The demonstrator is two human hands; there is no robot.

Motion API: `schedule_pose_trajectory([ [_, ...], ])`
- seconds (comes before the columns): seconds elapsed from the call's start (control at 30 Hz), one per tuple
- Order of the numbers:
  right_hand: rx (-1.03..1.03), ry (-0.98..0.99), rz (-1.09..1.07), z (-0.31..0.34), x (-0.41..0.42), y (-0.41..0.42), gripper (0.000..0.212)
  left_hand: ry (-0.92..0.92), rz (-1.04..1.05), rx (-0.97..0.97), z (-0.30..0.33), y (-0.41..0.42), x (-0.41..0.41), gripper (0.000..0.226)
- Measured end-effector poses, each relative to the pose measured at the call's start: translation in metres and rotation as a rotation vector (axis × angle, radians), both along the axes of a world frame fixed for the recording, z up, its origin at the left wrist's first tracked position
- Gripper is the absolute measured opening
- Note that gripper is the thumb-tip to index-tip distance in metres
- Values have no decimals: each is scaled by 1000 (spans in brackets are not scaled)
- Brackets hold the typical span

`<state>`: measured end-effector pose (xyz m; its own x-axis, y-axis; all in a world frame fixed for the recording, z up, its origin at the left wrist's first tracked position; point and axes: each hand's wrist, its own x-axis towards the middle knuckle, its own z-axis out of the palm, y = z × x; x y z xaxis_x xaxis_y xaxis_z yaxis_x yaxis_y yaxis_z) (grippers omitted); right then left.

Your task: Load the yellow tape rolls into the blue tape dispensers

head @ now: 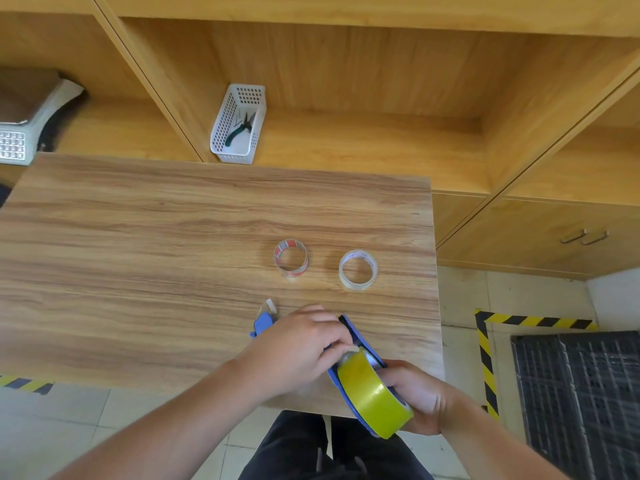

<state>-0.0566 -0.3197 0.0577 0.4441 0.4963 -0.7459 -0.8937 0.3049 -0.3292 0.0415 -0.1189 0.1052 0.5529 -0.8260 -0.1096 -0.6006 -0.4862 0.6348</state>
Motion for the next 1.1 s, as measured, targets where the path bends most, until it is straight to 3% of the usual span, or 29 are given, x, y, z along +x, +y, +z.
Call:
schedule_pose_trajectory([
  [0.17, -3, 40, 72, -4, -5, 4, 49, -61, -126, 24, -11, -6, 19, 32],
  [0.33, 61, 30, 39, -2, -6, 3, 30, -105, -137, 16, -15, -14, 31, 28],
  [0.53, 39, -30, -87, -1, -6, 0, 37, 74, 34, 58, -10, -12, 45, 11],
  [0.73, -24, -115, -148, -3, -6, 8, 35, 267, 211, 126, -3, -4, 59, 9],
  [1.1, -176, -284, -18, 8, -13, 3, 50, 389, 265, 187, 11, 15, 98, 11],
])
